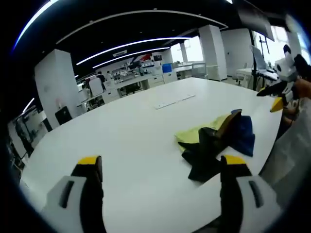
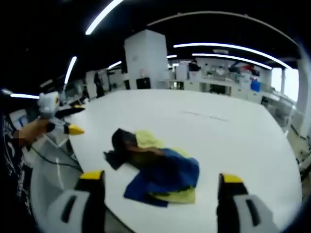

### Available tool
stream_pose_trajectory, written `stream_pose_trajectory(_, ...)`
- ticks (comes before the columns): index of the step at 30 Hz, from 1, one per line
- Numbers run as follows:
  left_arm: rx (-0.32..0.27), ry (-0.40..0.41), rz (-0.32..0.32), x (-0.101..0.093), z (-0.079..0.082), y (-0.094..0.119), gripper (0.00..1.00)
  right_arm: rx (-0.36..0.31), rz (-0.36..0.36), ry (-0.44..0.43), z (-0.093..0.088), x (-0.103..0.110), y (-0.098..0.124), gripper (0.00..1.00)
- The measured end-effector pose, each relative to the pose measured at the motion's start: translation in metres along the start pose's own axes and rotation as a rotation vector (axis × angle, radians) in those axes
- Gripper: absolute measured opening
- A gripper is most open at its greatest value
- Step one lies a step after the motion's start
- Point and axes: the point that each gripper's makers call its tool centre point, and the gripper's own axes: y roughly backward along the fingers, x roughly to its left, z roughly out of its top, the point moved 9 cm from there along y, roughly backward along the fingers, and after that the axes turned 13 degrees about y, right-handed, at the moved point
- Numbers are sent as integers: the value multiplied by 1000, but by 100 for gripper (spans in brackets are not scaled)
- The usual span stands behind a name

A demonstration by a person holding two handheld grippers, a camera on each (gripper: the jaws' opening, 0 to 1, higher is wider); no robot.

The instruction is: Fold the garment on the visible template until the final outline fits inside the template.

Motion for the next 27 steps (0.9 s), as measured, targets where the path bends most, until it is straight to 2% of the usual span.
stream_pose_trajectory(13,-22,7,5,0,5,4,98,-12,3,8,1,5,3,96)
stream_pose_trajectory(22,-23,13,-24,9,2,-5,95,-27,-11,7,-2,-3,8,94)
stream_pose_trajectory(27,-35,68,-84,6,1,-13,90,-25,-22,-3,-8,-9,10,89)
